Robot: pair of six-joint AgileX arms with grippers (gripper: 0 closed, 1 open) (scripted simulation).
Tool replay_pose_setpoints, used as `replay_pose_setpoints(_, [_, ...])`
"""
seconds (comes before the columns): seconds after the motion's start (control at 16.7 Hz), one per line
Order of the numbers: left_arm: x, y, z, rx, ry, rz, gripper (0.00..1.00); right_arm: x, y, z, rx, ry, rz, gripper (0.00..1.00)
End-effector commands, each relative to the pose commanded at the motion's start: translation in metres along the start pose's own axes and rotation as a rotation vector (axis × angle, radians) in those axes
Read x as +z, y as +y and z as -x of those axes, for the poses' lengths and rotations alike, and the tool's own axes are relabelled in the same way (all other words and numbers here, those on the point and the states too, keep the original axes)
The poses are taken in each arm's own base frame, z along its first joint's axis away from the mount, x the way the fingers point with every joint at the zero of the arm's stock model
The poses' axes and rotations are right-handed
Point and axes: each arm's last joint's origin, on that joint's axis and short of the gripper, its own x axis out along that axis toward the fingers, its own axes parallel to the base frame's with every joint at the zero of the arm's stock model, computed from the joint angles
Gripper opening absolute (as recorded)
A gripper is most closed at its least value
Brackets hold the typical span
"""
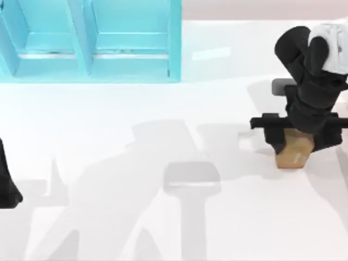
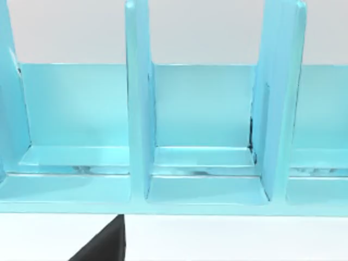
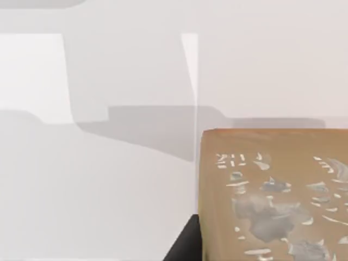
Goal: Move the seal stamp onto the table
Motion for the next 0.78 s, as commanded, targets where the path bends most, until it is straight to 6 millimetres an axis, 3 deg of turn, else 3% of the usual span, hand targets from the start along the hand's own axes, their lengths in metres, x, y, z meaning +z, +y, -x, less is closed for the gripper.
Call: replay_pose_setpoints(0.78, [0.0,0.0,0.0,0.0,0.0,0.0,1.0,0.0,0.0,0.0,0.0,0.0,0.0,0.98])
